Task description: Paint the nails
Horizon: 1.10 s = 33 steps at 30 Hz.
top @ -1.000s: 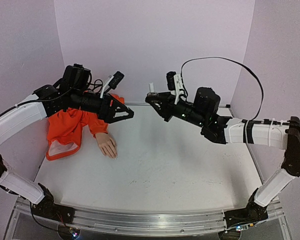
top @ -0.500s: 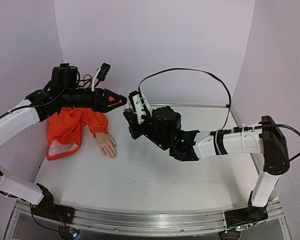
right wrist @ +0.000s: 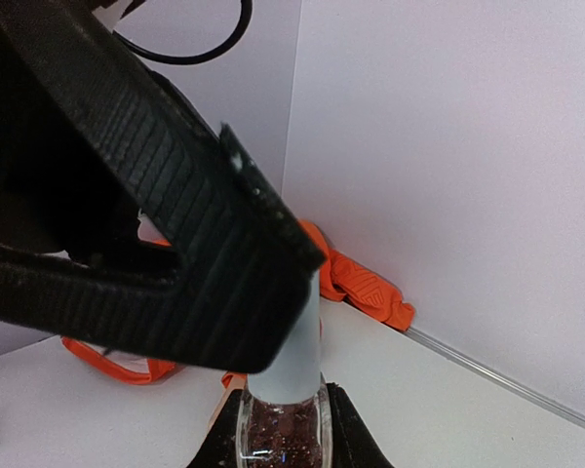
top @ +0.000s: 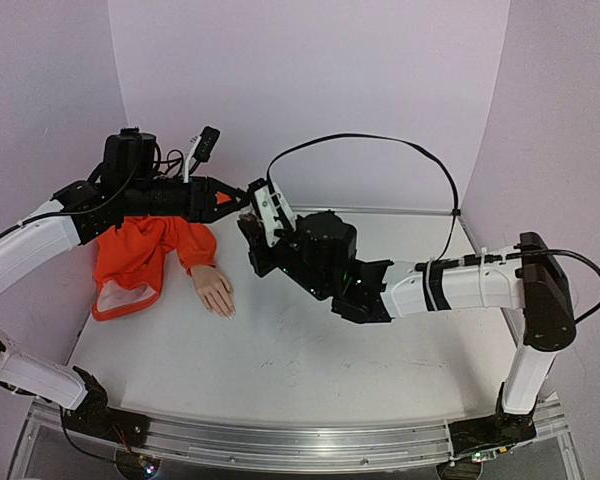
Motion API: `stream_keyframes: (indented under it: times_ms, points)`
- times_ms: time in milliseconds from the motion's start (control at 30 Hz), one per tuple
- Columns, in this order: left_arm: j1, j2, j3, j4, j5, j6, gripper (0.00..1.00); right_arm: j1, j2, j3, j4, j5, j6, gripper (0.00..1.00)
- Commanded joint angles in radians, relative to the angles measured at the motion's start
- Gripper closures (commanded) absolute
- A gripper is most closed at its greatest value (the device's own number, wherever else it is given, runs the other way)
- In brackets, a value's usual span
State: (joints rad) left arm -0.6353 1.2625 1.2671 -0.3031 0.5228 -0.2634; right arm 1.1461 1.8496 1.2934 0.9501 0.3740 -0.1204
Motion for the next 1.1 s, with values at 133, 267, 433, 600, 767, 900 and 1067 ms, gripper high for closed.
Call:
stream_keyframes:
  times_ms: [133, 267, 433, 600, 767, 900, 1067]
  points:
    - [0.002, -0.01, 0.009, 0.046, 0.02, 0.001, 0.63, 0.011, 0.005, 0.063, 0.094, 0.008, -0.019, 1.0]
    - [0.001, 0.001, 0.016, 0.044, 0.047, 0.004, 0.72, 0.01, -0.007, 0.054, 0.109, 0.007, -0.014, 1.0]
    - [-0.005, 0.036, 0.031, 0.044, 0.129, 0.015, 0.84, 0.011, -0.022, 0.05, 0.119, 0.005, -0.017, 1.0]
    - [-0.046, 0.085, 0.058, 0.011, 0.2, 0.072, 0.9, 0.001, -0.073, 0.021, 0.121, -0.067, -0.026, 1.0]
    - [-0.098, 0.13, 0.077, -0.016, 0.278, 0.125, 0.92, -0.075, -0.177, -0.047, 0.109, -0.399, 0.058, 1.0]
    - [-0.118, 0.163, 0.088, -0.018, 0.371, 0.145, 0.95, -0.235, -0.266, -0.108, 0.128, -0.805, 0.233, 1.0]
    - [-0.145, 0.193, 0.092, -0.019, 0.457, 0.163, 0.96, -0.41, -0.261, -0.094, 0.288, -1.412, 0.513, 1.0]
